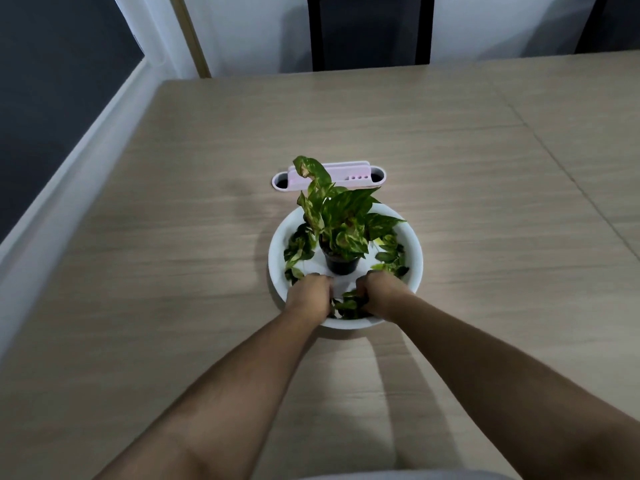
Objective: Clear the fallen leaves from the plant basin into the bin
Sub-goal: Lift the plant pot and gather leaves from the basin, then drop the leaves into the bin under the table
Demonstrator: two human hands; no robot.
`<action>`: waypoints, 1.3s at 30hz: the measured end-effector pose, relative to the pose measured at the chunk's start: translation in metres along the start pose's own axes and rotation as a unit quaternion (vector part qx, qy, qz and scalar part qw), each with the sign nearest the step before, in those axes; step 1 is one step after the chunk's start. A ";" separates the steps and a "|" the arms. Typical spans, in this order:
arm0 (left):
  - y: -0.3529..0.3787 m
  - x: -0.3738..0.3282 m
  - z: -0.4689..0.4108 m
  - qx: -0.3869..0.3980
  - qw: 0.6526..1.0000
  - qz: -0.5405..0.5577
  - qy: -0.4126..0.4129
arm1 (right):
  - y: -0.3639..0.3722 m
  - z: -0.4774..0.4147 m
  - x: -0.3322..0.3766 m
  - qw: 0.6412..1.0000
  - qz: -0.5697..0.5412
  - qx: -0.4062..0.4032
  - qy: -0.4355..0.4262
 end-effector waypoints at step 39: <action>-0.053 0.256 0.377 -0.448 0.722 0.327 -0.413 | 0.003 0.084 0.392 0.912 -0.127 0.064 -0.384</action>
Point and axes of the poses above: each hand's wrist, its own z-axis away from the middle knuckle, its own y-axis out of the palm, x = y × z, the point moved 3 cm from there along -z, towards the middle knuckle, and after that the axes turned 12 degrees about z, right-handed, at the moved point
